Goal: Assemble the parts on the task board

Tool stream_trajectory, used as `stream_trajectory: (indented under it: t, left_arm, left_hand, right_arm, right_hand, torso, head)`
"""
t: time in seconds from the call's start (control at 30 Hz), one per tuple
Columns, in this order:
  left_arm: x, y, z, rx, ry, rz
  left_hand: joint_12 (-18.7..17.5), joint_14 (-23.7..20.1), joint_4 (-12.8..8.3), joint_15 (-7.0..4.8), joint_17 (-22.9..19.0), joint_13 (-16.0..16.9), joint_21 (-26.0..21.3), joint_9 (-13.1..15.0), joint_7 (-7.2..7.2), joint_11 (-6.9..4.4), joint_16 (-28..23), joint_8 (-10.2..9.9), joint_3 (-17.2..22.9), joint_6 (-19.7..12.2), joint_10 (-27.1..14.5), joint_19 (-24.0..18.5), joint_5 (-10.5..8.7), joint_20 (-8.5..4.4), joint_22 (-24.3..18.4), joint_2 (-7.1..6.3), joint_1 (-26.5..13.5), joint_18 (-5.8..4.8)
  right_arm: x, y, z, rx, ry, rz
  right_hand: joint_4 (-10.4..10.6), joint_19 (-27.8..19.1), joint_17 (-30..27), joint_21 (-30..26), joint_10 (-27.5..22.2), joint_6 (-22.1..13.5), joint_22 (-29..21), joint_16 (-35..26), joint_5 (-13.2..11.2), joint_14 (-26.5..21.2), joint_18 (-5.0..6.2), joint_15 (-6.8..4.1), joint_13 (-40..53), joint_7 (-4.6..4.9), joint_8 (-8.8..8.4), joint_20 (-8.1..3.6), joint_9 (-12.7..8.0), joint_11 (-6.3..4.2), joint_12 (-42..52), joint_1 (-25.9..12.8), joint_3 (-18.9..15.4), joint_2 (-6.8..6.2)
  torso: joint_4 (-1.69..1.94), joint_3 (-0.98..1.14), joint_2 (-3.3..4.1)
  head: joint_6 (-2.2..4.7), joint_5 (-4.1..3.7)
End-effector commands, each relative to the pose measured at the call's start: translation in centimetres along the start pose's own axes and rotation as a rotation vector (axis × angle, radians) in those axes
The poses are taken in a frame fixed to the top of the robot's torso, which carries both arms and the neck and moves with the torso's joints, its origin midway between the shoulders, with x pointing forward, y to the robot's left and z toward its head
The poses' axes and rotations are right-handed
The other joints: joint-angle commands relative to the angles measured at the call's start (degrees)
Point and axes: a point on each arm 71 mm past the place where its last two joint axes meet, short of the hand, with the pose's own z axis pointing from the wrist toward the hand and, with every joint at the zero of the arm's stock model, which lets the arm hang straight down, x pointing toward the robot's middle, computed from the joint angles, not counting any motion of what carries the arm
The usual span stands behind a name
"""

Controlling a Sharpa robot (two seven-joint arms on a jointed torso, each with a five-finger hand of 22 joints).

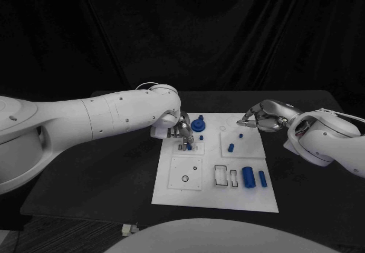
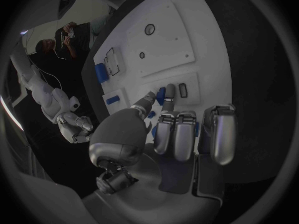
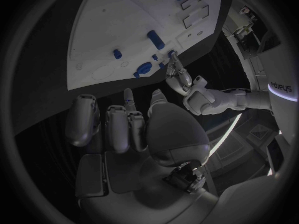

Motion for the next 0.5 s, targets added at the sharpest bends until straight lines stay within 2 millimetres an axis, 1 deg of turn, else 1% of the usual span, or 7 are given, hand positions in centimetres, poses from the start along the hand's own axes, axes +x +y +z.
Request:
stream_trajectory:
  t: [0.03,0.1,0.17,0.23,0.27,0.5]
  left_arm:
    - [0.12,-0.17,0.07,0.015,0.004,-0.002]
    - [0.11,-0.19,0.07,0.016,0.002,-0.002]
    - [0.11,-0.20,0.07,0.016,0.002,-0.003]
    - [0.10,-0.21,0.07,0.017,0.001,-0.003]
    - [0.10,-0.21,0.08,0.017,0.001,-0.003]
    - [0.08,-0.16,0.08,0.017,0.001,-0.004]
  left_hand:
    - [-0.03,6.05,0.48,-0.20,15.09,15.06,-0.33,0.08,0.10,-0.05,0.15,-0.17,-0.82,-0.13,5.97,-0.20,-0.62,-0.21,6.79,-0.30,-0.37,0.41]
    - [-0.03,6.05,1.09,-0.18,15.09,15.06,-0.38,0.10,0.12,-0.02,0.15,-0.17,-1.37,-0.11,5.97,-0.19,-0.92,-0.19,6.79,-0.43,-0.93,0.41]
    - [-0.03,6.05,2.32,-0.17,15.09,15.06,-0.42,0.17,0.13,-0.03,0.15,-0.11,-2.68,0.02,5.97,-0.14,-1.19,-0.20,6.83,-0.95,-2.15,0.41]
    - [-0.03,6.05,3.71,-0.23,15.09,15.06,-0.48,0.26,0.07,-0.14,0.15,-0.06,-4.08,0.14,5.97,-0.14,-1.30,-0.25,6.83,-1.45,-3.57,0.41]
    - [-0.03,6.05,4.91,-0.31,15.09,15.06,-0.58,0.34,-0.02,-0.16,0.15,-0.02,-5.39,0.21,5.97,-0.17,-1.33,-0.34,6.80,-1.96,-4.83,0.43]
    - [-0.03,6.05,7.15,-0.48,15.09,15.06,-0.82,0.58,-0.13,-0.26,0.15,0.03,-7.95,0.28,5.97,-0.21,-1.33,-0.49,6.73,-2.51,-6.15,0.46]
  right_arm:
    - [0.15,-0.18,-0.05,0.016,0.010,-0.002]
    - [0.16,-0.19,-0.03,0.016,0.011,-0.002]
    - [0.18,-0.19,-0.02,0.016,0.013,-0.003]
    - [0.19,-0.19,-0.01,0.017,0.014,-0.003]
    - [0.20,-0.19,-0.01,0.017,0.014,-0.003]
    - [0.21,-0.23,-0.01,0.018,0.016,-0.003]
  right_hand:
    - [0.01,-0.35,0.95,-0.29,3.52,-0.31,9.51,-0.22,0.21,2.39,0.61,0.41,10.63,0.24,0.08,0.01,0.04,0.37,-0.31,0.50,-0.27,0.10]
    - [0.01,-0.35,0.95,-0.29,3.52,-0.31,9.51,-0.22,0.21,2.39,0.61,0.41,10.63,0.24,0.08,0.01,0.04,0.37,-0.31,0.50,-0.27,0.10]
    - [0.01,-0.35,0.95,-0.29,3.52,-0.31,9.51,-0.22,0.21,2.39,0.61,0.41,10.63,0.24,0.08,0.01,0.04,0.37,-0.31,0.50,-0.27,0.10]
    - [0.01,-0.35,0.95,-0.29,3.52,-0.31,9.51,-0.22,0.21,2.39,0.61,0.41,10.63,0.24,0.08,0.01,0.04,0.37,-0.31,0.50,-0.27,0.10]
    - [0.01,-0.35,0.95,-0.29,3.52,-0.31,9.51,-0.22,0.21,2.39,0.61,0.41,10.63,0.24,0.08,0.01,0.04,0.37,-0.31,0.50,-0.27,0.10]
    - [0.04,-0.37,0.84,-0.38,3.49,-0.34,9.49,-0.30,0.20,2.36,0.62,0.42,10.59,0.26,0.06,0.02,0.03,0.38,-0.35,0.51,-0.36,0.18]
  torso:
    - [0.02,0.01,-0.01]
    - [0.01,0.02,-0.01]
    - [0.02,0.01,-0.02]
    - [0.01,0.02,-0.03]
    - [0.01,0.02,-0.03]
    - [0.04,0.01,0.00]
  head:
    - [-0.01,0.01]
    - [-0.01,0.02]
    - [-0.01,0.03]
    - [-0.01,0.06]
    - [-0.01,0.08]
    - [-0.01,0.04]
